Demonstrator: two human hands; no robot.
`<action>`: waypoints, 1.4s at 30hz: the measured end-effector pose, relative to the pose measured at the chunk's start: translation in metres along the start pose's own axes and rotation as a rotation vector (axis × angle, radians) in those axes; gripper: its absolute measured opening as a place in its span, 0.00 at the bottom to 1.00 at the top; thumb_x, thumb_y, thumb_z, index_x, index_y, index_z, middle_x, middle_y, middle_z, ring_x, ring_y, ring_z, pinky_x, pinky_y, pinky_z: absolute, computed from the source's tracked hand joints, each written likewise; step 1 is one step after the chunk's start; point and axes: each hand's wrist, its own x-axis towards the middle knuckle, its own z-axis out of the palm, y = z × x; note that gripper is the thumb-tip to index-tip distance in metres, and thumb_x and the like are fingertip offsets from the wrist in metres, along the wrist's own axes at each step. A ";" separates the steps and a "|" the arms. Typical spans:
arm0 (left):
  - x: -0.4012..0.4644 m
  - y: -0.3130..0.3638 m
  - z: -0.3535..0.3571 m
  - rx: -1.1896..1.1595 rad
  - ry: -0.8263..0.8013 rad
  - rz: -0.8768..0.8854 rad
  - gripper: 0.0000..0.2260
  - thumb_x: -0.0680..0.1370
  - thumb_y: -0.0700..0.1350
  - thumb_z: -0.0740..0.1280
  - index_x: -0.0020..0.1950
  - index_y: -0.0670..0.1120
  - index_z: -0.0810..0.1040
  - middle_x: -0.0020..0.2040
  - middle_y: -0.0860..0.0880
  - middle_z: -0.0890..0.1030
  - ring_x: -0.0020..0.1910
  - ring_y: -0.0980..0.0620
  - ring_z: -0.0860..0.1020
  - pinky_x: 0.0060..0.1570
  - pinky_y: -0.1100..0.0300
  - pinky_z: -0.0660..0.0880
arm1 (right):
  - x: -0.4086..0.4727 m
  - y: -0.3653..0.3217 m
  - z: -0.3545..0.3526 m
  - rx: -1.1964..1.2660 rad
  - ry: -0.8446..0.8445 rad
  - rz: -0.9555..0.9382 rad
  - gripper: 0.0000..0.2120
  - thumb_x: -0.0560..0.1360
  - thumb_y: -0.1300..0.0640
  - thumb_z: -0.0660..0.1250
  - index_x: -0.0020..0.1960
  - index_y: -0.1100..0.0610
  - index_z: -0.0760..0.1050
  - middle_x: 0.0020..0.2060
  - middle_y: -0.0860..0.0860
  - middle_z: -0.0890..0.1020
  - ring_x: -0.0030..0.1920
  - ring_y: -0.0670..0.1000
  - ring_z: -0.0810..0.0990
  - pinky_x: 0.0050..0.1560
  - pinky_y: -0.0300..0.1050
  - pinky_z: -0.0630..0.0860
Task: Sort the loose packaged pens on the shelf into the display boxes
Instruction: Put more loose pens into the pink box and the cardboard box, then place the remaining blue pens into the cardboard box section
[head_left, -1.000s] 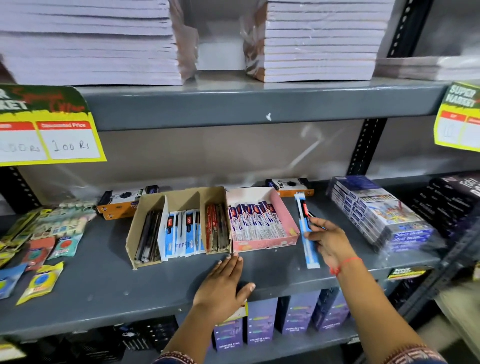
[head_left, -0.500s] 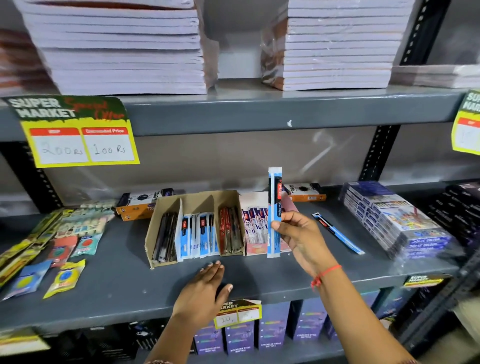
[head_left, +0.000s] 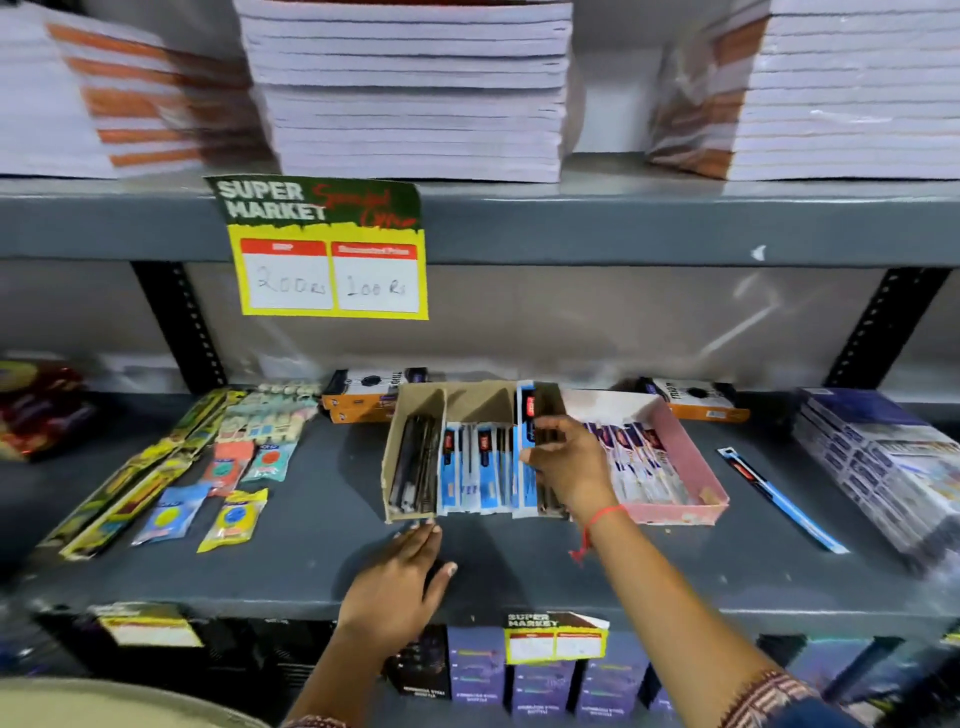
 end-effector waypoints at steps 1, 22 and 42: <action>-0.001 0.000 -0.001 -0.025 -0.004 -0.008 0.56 0.56 0.73 0.20 0.75 0.50 0.56 0.76 0.54 0.58 0.74 0.55 0.55 0.70 0.58 0.58 | 0.002 0.000 0.010 -0.129 0.003 -0.037 0.15 0.71 0.72 0.66 0.57 0.65 0.77 0.39 0.57 0.82 0.34 0.48 0.76 0.32 0.33 0.71; -0.001 -0.004 0.004 0.015 0.068 0.131 0.22 0.73 0.54 0.55 0.54 0.45 0.82 0.51 0.50 0.85 0.49 0.53 0.82 0.49 0.60 0.78 | 0.042 0.008 0.083 -1.348 -0.135 -0.087 0.16 0.78 0.67 0.57 0.63 0.63 0.74 0.61 0.58 0.79 0.61 0.59 0.79 0.57 0.54 0.79; 0.006 0.075 0.029 0.068 0.019 0.178 0.46 0.71 0.65 0.25 0.71 0.40 0.65 0.71 0.43 0.67 0.71 0.46 0.64 0.70 0.55 0.50 | 0.023 0.038 -0.099 -1.008 0.549 -0.185 0.16 0.67 0.66 0.66 0.55 0.64 0.78 0.51 0.67 0.77 0.49 0.68 0.77 0.47 0.59 0.74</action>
